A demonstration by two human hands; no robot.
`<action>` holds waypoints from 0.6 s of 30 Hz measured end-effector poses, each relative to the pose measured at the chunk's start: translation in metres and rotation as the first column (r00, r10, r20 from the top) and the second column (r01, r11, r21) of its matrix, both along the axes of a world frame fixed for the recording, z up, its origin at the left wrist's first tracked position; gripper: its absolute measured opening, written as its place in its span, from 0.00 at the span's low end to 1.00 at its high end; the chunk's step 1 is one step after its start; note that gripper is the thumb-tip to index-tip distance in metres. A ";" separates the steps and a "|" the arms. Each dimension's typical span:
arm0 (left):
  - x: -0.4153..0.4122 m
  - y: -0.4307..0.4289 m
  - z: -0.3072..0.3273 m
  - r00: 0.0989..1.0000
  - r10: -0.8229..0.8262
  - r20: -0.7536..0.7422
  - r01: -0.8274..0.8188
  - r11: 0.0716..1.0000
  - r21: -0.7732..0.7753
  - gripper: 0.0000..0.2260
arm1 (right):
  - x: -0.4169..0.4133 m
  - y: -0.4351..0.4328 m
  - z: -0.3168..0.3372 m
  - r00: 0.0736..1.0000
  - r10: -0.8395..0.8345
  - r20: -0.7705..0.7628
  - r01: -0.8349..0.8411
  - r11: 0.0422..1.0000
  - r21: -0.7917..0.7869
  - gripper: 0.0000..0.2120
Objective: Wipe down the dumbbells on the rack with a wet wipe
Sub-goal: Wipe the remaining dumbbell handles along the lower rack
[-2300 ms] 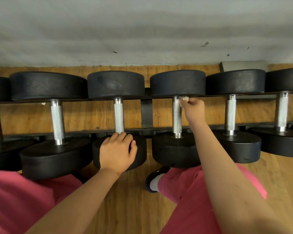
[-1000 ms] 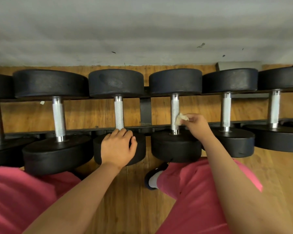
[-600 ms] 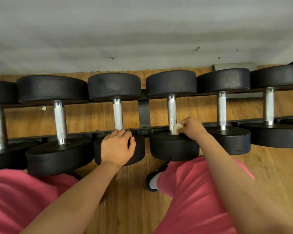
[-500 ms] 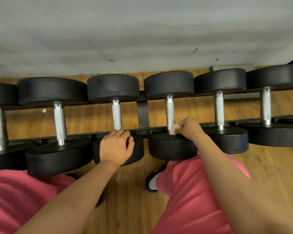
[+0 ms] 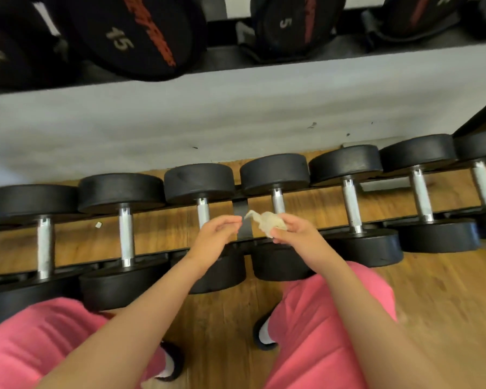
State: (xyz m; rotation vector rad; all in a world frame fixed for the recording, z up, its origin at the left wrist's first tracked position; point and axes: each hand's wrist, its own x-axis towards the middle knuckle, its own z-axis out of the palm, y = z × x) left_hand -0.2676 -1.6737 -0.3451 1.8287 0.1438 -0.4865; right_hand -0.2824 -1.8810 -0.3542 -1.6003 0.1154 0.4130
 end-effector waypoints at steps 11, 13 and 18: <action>-0.018 -0.027 0.056 0.986 0.034 0.161 0.009 0.966 -0.259 0.09 | -0.009 0.017 0.048 0.981 -0.157 0.114 0.141 0.980 0.138 0.07; -0.017 -0.027 0.060 0.987 0.031 0.160 0.012 0.966 -0.257 0.09 | -0.008 0.018 0.055 0.973 -0.179 0.146 0.164 0.980 0.110 0.09; -0.012 -0.027 0.061 0.989 -0.051 0.135 0.078 0.977 -0.201 0.07 | -0.007 0.020 0.060 0.952 -0.158 0.263 0.155 0.987 0.032 0.09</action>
